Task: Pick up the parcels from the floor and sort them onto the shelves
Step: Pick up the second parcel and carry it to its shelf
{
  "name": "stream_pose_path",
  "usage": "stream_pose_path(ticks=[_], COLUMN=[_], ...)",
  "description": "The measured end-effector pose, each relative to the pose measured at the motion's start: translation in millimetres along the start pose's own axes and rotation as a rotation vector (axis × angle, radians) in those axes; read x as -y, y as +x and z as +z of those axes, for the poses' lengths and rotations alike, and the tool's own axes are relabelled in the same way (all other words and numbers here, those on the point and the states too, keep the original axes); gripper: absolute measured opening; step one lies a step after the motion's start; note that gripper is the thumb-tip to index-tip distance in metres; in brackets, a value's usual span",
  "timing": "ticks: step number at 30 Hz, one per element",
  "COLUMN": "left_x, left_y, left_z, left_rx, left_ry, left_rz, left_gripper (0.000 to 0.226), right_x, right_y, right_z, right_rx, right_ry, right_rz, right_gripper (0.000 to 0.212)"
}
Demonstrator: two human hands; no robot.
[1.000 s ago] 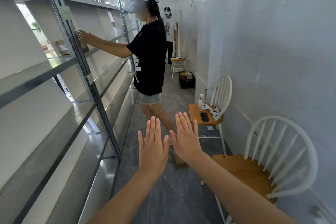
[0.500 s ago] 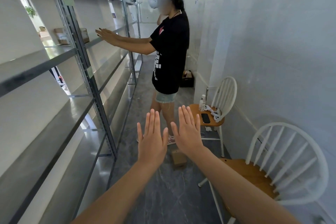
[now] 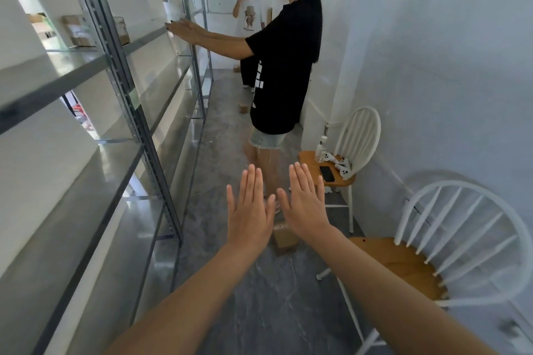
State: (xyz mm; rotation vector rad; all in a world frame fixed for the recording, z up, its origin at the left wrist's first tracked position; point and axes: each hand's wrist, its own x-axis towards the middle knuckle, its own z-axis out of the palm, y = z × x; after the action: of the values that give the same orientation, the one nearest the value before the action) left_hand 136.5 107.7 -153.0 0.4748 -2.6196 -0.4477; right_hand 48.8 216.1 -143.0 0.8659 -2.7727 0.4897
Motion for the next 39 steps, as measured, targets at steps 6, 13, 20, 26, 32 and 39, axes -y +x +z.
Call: stream_pose_path(ticks=[6, 13, 20, 26, 32, 39], left_x=[15, 10, 5, -8, -26, -48], left_y=[4, 21, 52, 83, 105, 128], left_z=[3, 11, 23, 33, 53, 77], left_rx=[0.005, -0.001, 0.005, -0.010, -0.002, 0.011], left_ry=[-0.036, -0.030, 0.037, 0.066, 0.085, 0.091], left_rz=[-0.008, -0.017, 0.000, 0.003, -0.013, -0.011], left_gripper=[0.064, 0.064, 0.065, 0.067, 0.065, 0.064], right_x=[6, 0, -22, -42, -66, -103], right_y=[9, 25, 57, 85, 108, 133], right_z=[12, 20, 26, 35, 33, 32], right_rx=[0.027, 0.014, 0.035, 0.042, 0.059, 0.057], right_ry=[-0.003, 0.000, 0.041, 0.083, 0.102, 0.126], right_rz=[0.010, -0.006, -0.005, -0.014, -0.022, -0.017], right_gripper=[0.066, 0.065, 0.065, 0.066, 0.066, 0.067])
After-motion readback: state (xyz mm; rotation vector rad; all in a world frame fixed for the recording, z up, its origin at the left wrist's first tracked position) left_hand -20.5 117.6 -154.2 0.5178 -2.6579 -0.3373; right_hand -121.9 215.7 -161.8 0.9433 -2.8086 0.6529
